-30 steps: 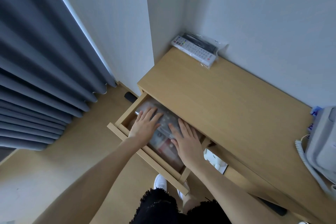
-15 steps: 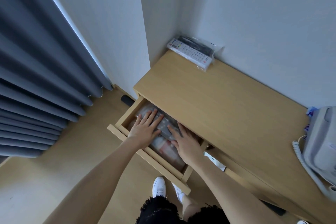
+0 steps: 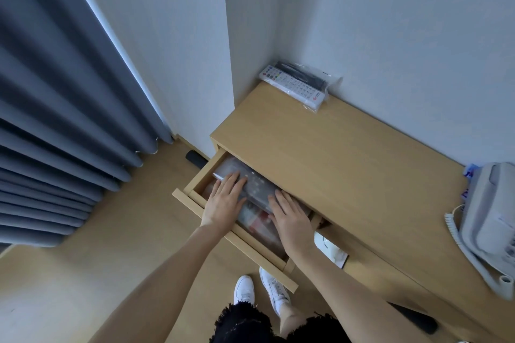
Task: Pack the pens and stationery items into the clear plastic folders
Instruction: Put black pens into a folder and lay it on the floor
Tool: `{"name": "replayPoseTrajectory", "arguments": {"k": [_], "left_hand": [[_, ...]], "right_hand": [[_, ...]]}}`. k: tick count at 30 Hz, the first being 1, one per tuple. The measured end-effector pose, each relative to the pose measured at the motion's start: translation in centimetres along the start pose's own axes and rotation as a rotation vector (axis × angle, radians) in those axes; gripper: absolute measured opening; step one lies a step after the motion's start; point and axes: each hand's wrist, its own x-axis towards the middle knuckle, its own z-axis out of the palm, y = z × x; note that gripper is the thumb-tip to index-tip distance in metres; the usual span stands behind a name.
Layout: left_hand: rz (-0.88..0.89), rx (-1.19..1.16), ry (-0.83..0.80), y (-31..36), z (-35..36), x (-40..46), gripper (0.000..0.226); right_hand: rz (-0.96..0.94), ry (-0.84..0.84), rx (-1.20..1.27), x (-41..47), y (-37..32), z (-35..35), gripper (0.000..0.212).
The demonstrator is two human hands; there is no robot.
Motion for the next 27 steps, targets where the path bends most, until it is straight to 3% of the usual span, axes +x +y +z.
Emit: {"name": "replayPoseTrajectory", "arguments": {"k": [5, 8, 12, 17, 24, 27], "left_hand": [[0.020, 0.017, 0.010, -0.5, -0.4, -0.5, 0.052], [0.034, 0.017, 0.010, -0.4, -0.8, -0.6, 0.052], [0.085, 0.034, 0.015, 0.3, -1.8, -0.3, 0.053], [0.175, 0.092, -0.012, 2.5, -3.2, 0.3, 0.055], [0.359, 0.101, -0.009, 7.7, -4.1, -0.4, 0.056], [0.490, 0.077, -0.026, 11.8, -4.0, -1.0, 0.055]], "right_hand": [[-0.036, 0.055, 0.016, -0.2, -0.1, -0.1, 0.046], [-0.048, 0.087, 0.014, -0.1, -0.3, -0.9, 0.024], [0.000, 0.053, -0.021, 0.2, -0.7, -2.8, 0.036], [0.076, 0.009, -0.091, -0.3, -0.4, -5.5, 0.036], [0.346, -0.085, -0.197, -3.5, 1.6, -10.2, 0.044], [0.494, -0.101, -0.208, -6.5, 2.4, -12.7, 0.060]]}}
